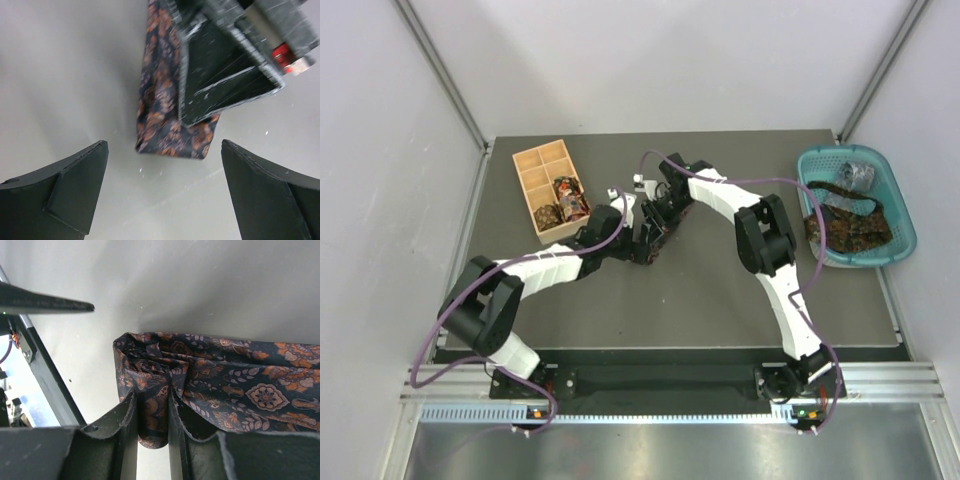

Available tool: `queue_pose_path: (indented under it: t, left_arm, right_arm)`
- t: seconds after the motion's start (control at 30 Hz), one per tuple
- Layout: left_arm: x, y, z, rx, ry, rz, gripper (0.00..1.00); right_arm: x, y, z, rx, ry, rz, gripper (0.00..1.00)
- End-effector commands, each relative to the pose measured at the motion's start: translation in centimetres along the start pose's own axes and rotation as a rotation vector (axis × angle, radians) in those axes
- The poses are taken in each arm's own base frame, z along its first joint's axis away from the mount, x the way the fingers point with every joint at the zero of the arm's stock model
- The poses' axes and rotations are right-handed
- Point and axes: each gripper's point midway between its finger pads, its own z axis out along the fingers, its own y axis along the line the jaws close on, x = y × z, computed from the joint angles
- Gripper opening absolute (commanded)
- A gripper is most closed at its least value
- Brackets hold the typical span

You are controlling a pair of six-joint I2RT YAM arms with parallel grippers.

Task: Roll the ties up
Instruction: Roll the tie

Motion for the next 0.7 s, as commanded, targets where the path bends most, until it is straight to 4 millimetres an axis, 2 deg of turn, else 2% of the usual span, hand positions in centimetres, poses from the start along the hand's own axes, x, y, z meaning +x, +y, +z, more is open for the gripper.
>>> queue_pose_path:
  t: [0.0,0.13,0.27,0.43,0.67]
  left_arm:
    - [-3.7,-1.0,0.7,0.023,-0.109,0.068,0.99]
    - [-3.4,-1.2,1.5,0.036,-0.097,0.123,0.99]
    - [-2.5,-0.4,3.1,-0.007,-0.040,0.163,0.99]
    - [-1.4,-0.5,4.7,0.010,0.005,0.188,0.99]
    - [-0.9,-3.3,5.2,0.127,0.025,0.240,0.99]
  right_arm:
    - [1.0,-5.8,1.3,0.176,0.039,0.004,0.04]
    - [1.4,-6.2,1.6,0.174,0.049,0.014,0.05]
    - [2.1,-6.9,2.1,0.154,0.063,0.048,0.06]
    - [2.1,-6.6,2.1,0.081,0.041,0.063,0.07]
    - [2.5,-6.4,2.3,0.064,0.039,0.079,0.09]
